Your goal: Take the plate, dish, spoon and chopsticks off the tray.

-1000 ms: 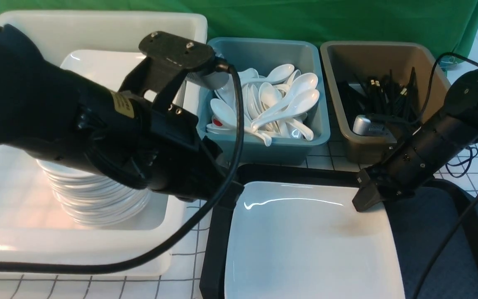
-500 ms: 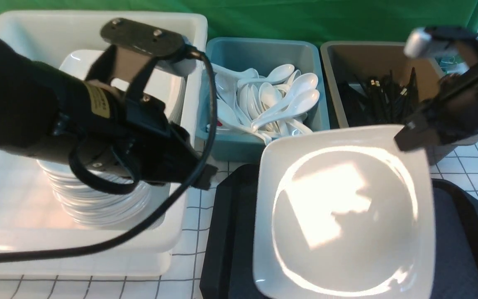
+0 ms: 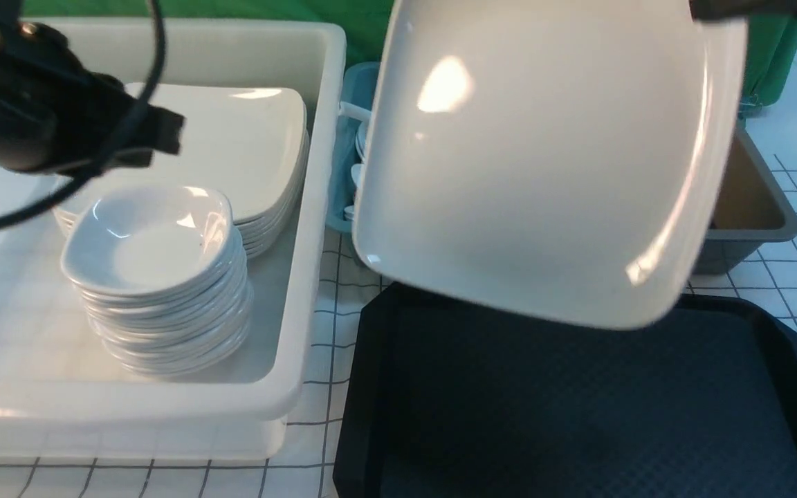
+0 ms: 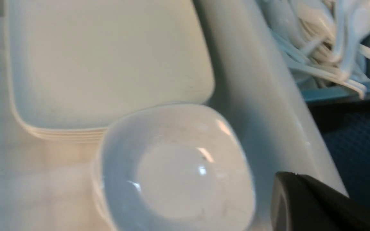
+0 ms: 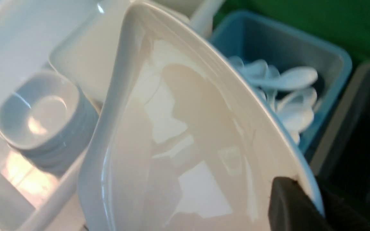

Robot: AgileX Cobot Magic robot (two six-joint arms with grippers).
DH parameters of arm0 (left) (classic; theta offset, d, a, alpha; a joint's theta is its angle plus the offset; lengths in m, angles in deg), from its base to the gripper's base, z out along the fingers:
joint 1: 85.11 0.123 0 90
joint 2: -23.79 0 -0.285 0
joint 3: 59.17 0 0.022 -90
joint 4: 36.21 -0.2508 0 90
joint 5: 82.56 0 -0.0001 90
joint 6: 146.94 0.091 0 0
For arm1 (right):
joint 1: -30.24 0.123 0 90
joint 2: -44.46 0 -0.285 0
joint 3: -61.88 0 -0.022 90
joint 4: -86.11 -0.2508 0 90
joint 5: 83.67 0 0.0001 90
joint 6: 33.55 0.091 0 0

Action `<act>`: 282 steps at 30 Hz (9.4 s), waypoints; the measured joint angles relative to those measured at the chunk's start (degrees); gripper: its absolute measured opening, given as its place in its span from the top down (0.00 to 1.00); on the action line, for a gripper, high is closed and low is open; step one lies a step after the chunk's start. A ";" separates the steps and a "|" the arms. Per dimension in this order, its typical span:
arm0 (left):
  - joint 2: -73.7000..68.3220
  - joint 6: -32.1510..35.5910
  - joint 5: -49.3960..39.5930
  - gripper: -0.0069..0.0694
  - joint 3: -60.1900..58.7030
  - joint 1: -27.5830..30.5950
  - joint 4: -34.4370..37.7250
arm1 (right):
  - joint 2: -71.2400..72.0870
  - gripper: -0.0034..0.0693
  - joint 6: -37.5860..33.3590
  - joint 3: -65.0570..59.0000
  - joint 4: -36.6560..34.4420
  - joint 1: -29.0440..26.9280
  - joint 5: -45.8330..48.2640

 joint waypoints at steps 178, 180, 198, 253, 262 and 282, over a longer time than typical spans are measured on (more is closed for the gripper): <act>-30.57 8.10 -12.62 0.91 14.19 17.91 -3.66 | -26.05 0.88 15.81 45.40 16.03 21.06 10.76; -31.29 8.10 -11.03 0.91 12.60 17.91 -3.46 | -26.05 0.88 15.81 45.40 16.05 21.06 10.76; -40.04 2.60 5.88 0.91 13.38 20.07 -5.35 | -26.05 0.88 15.18 45.40 16.05 21.06 10.76; 54.00 0.71 27.13 0.91 -47.09 -19.22 8.06 | 86.30 0.93 41.39 -78.13 46.74 18.76 -47.82; 55.77 0.67 29.77 0.91 -48.47 -19.22 8.44 | 85.34 0.89 41.62 -78.54 46.54 18.76 -48.84; 55.77 2.60 29.82 0.91 -48.47 -19.22 7.20 | 85.34 0.82 41.77 -78.54 46.54 18.76 -48.88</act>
